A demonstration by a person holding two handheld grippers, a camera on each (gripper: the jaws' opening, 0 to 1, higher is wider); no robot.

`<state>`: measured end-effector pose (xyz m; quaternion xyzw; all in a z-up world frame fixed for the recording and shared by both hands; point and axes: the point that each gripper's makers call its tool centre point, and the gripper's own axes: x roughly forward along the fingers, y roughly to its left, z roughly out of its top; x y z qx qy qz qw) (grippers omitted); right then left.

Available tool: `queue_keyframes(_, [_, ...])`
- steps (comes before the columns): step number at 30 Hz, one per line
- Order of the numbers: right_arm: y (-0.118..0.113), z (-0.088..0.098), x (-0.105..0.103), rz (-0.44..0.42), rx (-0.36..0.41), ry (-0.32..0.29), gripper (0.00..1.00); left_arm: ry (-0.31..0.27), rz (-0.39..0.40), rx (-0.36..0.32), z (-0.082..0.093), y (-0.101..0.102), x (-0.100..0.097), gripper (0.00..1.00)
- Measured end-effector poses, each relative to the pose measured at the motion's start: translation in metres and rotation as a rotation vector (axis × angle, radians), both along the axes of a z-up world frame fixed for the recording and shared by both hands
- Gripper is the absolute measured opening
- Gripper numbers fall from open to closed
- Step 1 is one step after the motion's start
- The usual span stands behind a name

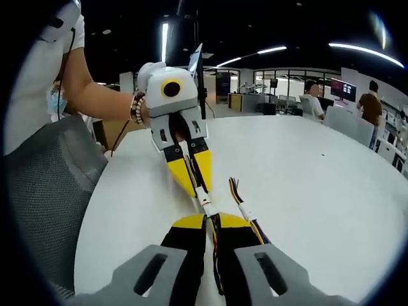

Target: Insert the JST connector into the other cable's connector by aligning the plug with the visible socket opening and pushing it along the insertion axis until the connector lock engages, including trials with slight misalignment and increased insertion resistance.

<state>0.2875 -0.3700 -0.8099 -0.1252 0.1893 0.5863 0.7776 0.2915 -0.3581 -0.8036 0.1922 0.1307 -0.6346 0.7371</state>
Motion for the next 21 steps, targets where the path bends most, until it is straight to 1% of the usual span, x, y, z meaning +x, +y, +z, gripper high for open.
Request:
queue_keyframes(8, [0.0013,0.0016,0.0002,0.001,-0.007,-0.011,0.02,-0.019,0.0,0.007,0.002,0.0001,-0.0002,0.0])
queue_keyframes(11, [0.0015,0.0013,0.0003,0.002,-0.008,-0.011,0.02,-0.014,0.0,0.003,0.0021,0.0007,0.0001,0.0])
queue_keyframes(13, [0.0042,0.0039,-0.0011,0.008,0.009,-0.003,0.02,-0.007,-0.003,-0.006,0.0027,-0.001,-0.0006,0.0])
queue_keyframes(15, [0.0063,0.0043,-0.0016,0.016,0.005,-0.012,0.02,-0.011,-0.005,-0.008,0.0035,-0.0036,-0.0009,0.0])
queue_keyframes(16, [0.0055,0.0025,-0.0008,0.02,-0.015,-0.022,0.02,-0.016,-0.007,0.001,0.0027,-0.0044,-0.0008,0.0])
queue_keyframes(21, [0.0037,0.0043,-0.0004,0.01,0.004,-0.008,0.02,-0.007,-0.005,-0.012,0.0043,-0.004,0.0004,0.0])
